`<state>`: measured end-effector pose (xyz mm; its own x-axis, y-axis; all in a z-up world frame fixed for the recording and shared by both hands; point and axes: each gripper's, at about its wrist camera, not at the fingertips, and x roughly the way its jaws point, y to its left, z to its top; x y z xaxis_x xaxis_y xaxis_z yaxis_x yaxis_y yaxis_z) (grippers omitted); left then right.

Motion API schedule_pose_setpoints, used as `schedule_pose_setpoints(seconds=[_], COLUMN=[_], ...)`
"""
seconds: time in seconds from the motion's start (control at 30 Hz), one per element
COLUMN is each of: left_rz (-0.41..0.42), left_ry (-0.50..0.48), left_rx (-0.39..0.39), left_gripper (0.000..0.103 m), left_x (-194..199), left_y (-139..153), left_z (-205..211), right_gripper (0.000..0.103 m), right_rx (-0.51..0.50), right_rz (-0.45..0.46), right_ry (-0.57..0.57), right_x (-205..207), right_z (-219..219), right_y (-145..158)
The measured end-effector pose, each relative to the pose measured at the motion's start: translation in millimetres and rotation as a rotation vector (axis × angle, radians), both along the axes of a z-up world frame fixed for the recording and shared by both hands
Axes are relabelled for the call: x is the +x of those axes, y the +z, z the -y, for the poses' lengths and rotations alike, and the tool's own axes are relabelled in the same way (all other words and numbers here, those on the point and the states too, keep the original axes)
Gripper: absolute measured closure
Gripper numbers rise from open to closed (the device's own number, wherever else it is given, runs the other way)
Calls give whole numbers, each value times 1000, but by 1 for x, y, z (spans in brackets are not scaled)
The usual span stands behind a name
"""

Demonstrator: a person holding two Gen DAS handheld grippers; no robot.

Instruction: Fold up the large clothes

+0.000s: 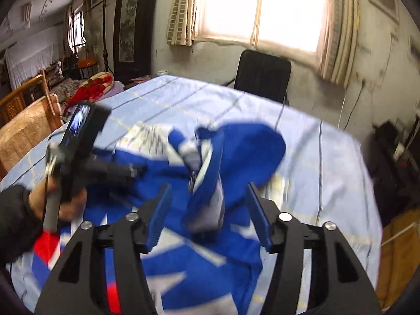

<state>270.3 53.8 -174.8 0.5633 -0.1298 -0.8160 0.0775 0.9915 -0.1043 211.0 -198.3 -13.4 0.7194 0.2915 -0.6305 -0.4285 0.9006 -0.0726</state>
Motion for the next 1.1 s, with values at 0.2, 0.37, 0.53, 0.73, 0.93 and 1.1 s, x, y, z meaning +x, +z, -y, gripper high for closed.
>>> schedule_pose_setpoints(seconds=[0.2, 0.37, 0.53, 0.73, 0.93, 1.1], left_rz=[8, -5, 7, -37, -28, 35], left_ry=[-4, -15, -65, -206, -240, -76], left_rx=[-36, -50, -327, -413, -390, -183], left_gripper=[5, 10, 12, 9, 8, 8], left_x=[-2, -3, -3, 8, 10, -1], left_y=[0, 9, 52, 88, 113, 113], left_z=[-8, -9, -28, 11, 31, -16], right_gripper=[42, 87, 95, 95, 95, 95], right_rx=[-151, -198, -14, 3, -27, 26], right_rz=[-73, -236, -74, 69, 75, 71], right_ry=[-25, -104, -6, 125, 167, 151], right_x=[79, 110, 55, -5, -30, -31], right_z=[-67, -64, -28, -19, -21, -7], right_y=[-7, -58, -20, -2, -18, -18])
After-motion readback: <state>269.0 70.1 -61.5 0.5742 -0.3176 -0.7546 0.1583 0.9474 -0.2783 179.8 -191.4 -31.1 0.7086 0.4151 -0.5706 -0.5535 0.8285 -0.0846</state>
